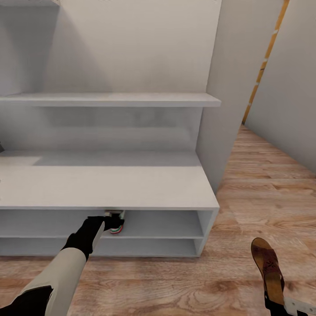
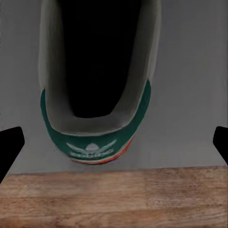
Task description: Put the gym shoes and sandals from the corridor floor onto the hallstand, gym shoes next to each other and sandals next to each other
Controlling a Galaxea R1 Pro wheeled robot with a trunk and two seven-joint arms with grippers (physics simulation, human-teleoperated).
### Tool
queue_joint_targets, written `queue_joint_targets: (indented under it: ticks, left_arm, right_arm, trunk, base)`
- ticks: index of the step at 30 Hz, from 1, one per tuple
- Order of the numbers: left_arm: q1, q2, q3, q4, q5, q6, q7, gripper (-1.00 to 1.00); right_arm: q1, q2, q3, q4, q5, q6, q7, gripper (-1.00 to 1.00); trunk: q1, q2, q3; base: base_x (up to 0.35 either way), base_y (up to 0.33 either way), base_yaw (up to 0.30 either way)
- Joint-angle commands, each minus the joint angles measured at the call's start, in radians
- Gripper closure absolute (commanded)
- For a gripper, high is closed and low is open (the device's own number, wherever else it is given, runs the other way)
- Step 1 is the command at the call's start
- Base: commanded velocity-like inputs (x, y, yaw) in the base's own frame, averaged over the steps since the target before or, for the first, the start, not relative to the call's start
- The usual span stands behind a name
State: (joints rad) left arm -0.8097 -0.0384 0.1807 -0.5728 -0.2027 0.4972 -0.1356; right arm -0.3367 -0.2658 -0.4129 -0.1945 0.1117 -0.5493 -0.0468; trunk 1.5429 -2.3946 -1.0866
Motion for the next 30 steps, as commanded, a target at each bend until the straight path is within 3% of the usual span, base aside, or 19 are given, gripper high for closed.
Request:
queue_joint_targets:
  ticks: [1, 19, 25, 30]
  left_arm:
    - [0.0, -0.001, 0.008, -0.002, -0.011, 0.004, -0.009, -1.0]
    - [0.001, 0.009, 0.01, -0.003, -0.009, -0.015, -0.009, -1.0]
    - [0.042, 0.019, 0.016, -0.007, -0.007, -0.106, -0.01, -1.0]
    - [0.174, 0.033, 0.019, -0.006, -0.005, -0.257, -0.028, -1.0]
  right_arm:
    - [-0.001, 0.0, -0.004, 0.001, 0.008, -0.003, -0.004, 1.0]
    - [-0.001, -0.001, -0.004, 0.002, 0.008, -0.003, -0.004, 1.0]
    - [-0.001, 0.0, -0.004, 0.003, 0.008, -0.003, -0.004, 1.0]
    - [-0.001, 0.0, -0.004, 0.003, 0.008, -0.003, -0.004, 1.0]
  trunk:
    - [0.0, 0.0, -0.001]
    - [0.0, 0.0, -0.001]
    - [0.0, 0.0, -0.001]
    - [0.0, 0.0, -0.001]
  base:
    - [-0.192, 0.0, 0.0]
    - [-0.32, 0.02, 0.0]
    - [-0.32, 0.158, 0.0]
    - [-0.283, 0.213, 0.0]
